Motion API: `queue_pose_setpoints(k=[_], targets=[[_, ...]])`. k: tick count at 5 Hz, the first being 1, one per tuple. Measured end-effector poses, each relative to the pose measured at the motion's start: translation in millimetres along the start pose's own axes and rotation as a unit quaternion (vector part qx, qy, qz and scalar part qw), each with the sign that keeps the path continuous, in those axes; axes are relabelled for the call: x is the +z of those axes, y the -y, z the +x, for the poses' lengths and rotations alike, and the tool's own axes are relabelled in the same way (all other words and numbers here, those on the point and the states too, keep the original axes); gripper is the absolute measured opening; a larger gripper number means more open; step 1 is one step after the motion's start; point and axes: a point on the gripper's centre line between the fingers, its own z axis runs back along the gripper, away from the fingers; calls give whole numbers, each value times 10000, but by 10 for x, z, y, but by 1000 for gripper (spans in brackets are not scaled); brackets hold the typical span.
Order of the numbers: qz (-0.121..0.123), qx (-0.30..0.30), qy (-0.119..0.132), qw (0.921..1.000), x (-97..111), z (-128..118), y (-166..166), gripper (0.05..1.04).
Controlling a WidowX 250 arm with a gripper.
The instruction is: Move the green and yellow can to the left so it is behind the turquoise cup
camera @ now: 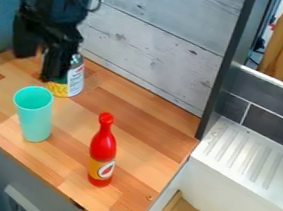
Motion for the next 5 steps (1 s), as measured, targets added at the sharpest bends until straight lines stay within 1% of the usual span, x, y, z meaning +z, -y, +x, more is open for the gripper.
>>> queue_pose_setpoints(k=[1, 2, 5], targets=[[2, -198, 16, 9998, -25, -153, 74, 1000], [15, -226, 60, 9997, -18, -146, 71, 1000], [13, -234, 52, 9997, -18, -148, 72, 1000]])
